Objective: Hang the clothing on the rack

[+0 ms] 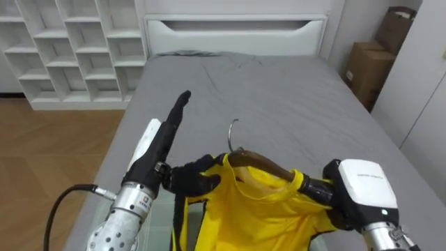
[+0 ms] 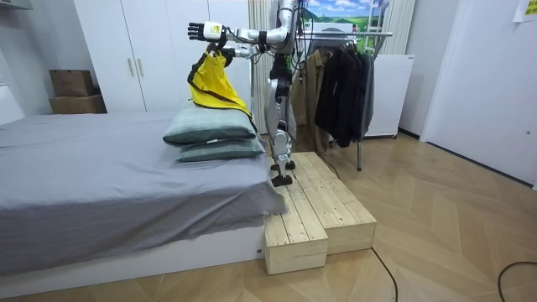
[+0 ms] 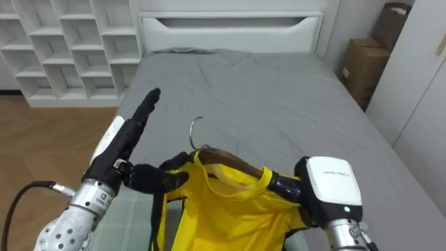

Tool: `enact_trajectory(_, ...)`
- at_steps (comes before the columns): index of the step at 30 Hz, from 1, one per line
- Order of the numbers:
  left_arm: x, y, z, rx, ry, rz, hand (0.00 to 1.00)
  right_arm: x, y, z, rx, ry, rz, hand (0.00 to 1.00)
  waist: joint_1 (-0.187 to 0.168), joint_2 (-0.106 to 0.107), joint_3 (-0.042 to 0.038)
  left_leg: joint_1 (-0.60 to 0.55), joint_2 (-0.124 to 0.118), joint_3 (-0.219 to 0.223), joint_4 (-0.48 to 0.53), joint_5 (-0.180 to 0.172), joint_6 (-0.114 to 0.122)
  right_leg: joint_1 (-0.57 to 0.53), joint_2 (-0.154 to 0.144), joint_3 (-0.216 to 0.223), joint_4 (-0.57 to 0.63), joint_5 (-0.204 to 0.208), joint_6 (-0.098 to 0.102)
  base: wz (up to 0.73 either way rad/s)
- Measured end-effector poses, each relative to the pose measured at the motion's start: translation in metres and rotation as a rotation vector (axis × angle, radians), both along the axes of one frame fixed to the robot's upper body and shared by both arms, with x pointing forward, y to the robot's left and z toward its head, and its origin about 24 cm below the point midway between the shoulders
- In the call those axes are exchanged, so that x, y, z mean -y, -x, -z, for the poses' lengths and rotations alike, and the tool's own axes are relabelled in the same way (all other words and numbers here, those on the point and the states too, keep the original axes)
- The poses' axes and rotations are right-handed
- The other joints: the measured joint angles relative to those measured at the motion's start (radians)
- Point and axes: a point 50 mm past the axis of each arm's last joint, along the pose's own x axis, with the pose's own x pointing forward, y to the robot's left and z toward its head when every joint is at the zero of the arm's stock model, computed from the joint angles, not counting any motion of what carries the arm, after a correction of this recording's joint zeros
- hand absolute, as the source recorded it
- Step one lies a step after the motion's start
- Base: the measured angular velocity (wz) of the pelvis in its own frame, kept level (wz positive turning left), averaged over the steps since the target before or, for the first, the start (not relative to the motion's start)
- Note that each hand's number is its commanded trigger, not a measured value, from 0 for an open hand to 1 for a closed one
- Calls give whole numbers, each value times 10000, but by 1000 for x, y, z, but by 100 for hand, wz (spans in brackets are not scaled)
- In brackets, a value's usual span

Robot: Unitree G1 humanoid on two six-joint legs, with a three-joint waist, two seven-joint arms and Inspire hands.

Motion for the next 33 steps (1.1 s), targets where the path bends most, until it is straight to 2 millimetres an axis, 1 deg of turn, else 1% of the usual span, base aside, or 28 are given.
enact_trajectory(1, 0, 1, 1, -30, 42, -16, 0, 3, 0, -1, 57, -224, 186, 100, -95, -15, -2, -20, 0, 34, -1, 0, 0, -42, -7, 3, 4, -8, -9, -6)
enact_trajectory(3, 1, 1, 1, -35, 96, -21, 0, 9, -1, -4, 176, -471, 480, 100, -159, -78, -36, -32, -3, 95, 4, 2, 2, -66, -18, 18, 1, -33, -25, -8)
enact_trajectory(5, 1, 1, 0, 15, 121, -15, 0, 16, -1, -7, 350, -1030, 910, 100, -218, -203, -125, 14, -2, 136, 10, 2, 1, -41, -24, 55, -3, -73, -86, -9)
enact_trajectory(6, 1, 1, 0, 27, 125, -17, 0, 18, -1, -8, 409, -1135, 1036, 100, -238, -220, -135, 38, 1, 148, 11, 2, 0, -19, -23, 61, -2, -73, -86, -6)
enact_trajectory(9, -1, 1, -1, 63, 144, -95, 0, 29, -1, -13, 806, -1579, 1655, 100, -355, -239, -127, 190, 0, 179, 3, 1, 0, 110, -29, 105, 0, -73, -86, -4)
enact_trajectory(12, -7, -1, -3, 152, 166, -318, 0, 34, -1, -18, 1193, -1627, 1926, 100, -446, -306, -87, 251, 5, 293, -24, 0, -2, 111, -36, 166, 14, -142, -95, -12)
enact_trajectory(14, -13, -1, -5, 219, 222, -589, 0, 35, -2, -22, 1484, -1609, 1974, 100, -482, -394, -32, 241, 3, 391, -31, -1, -4, 64, -62, 212, -8, -249, -93, -13)
enact_trajectory(15, -14, -1, -5, 221, 227, -626, 0, 36, -2, -23, 1527, -1613, 1992, 100, -505, -403, -27, 241, 5, 396, -32, -1, -4, 41, -62, 214, -7, -264, -96, -4)
enact_trajectory(18, -14, -1, -5, 222, 284, -649, 0, 41, -1, -28, 1845, -1628, 2222, 100, -533, -410, -27, 241, -1, 426, -73, 0, -4, 7, -68, 232, 1, -268, -97, -1)
enact_trajectory(22, -17, -1, -4, 202, 293, -781, 0, 39, -1, -33, 2185, -1643, 2179, 100, -529, -407, -31, 237, -4, 430, -104, 1, -11, 13, -67, 227, 17, -266, -99, 0)
enact_trajectory(28, -26, 6, 6, -176, 289, -1193, 0, 38, -1, -37, 2445, -1601, 2098, 100, -484, -383, -45, 240, 6, 425, -133, -38, -62, 8, -55, 211, 46, -257, -115, 1)
enact_trajectory(33, -45, 11, 9, -195, 319, -1973, 0, 32, 2, -46, 2884, -1497, 1705, 100, -484, -312, -77, 271, 21, 424, -201, -55, -78, -52, -30, 213, 169, -253, -120, 0)
